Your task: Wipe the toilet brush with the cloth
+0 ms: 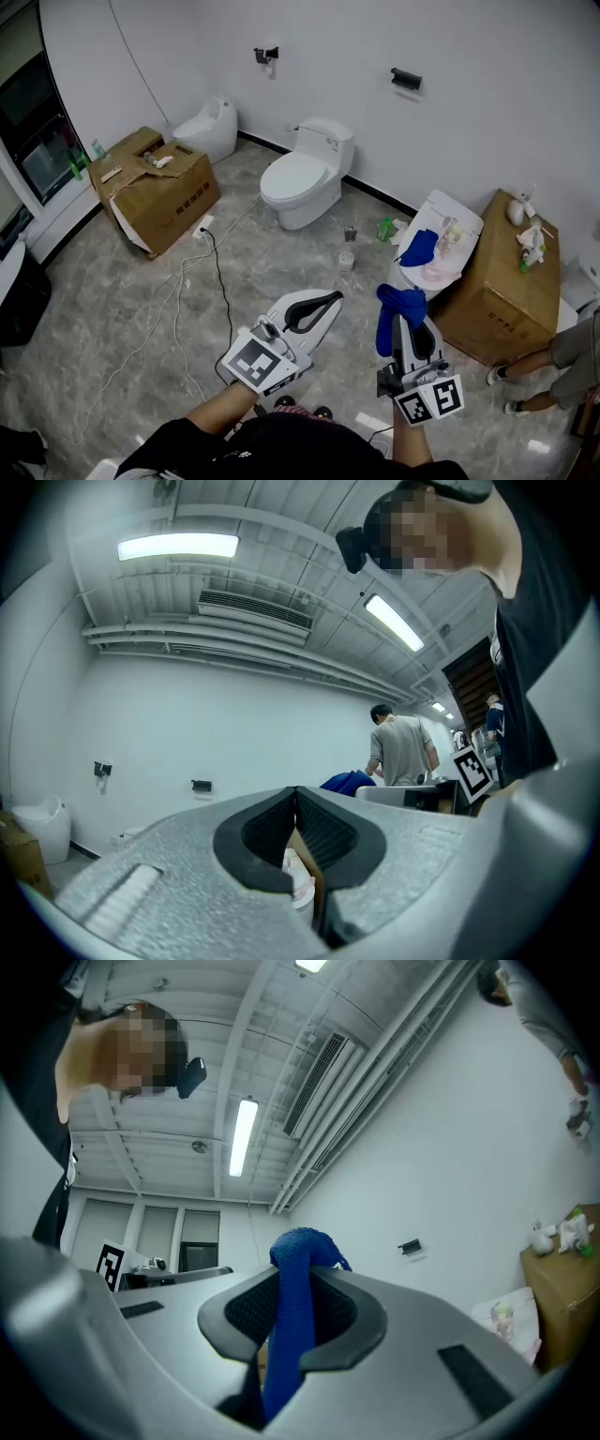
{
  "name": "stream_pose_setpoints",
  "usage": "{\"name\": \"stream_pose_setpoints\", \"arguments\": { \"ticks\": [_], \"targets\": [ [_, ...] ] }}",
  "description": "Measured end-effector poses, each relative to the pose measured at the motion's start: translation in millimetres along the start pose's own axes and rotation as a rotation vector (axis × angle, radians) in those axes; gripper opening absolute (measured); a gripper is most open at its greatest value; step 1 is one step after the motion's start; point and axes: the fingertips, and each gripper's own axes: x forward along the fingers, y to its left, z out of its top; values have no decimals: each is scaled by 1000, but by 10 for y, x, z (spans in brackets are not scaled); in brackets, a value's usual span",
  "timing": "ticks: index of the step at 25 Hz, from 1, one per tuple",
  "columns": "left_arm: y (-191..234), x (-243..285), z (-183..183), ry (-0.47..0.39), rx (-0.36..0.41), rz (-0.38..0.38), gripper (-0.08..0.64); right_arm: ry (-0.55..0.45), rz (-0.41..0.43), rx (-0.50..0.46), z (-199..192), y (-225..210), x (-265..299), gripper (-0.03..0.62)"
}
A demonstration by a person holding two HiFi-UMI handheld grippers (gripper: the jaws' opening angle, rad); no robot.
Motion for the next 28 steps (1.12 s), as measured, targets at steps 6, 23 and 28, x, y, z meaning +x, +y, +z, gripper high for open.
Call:
{"name": "stream_pose_setpoints", "arguments": {
  "ticks": [6, 23, 28],
  "targets": [
    [-207, 76, -37, 7, -13, -7, 6, -3, 18, -6, 71, -52, -183, 66],
    [60, 114, -54, 1, -26, -33, 6, 11, -17, -20, -21, -60, -41, 66],
    [300, 97, -106, 0, -31, -64, 6, 8, -36, -23, -127, -10, 196, 66]
  ]
}}
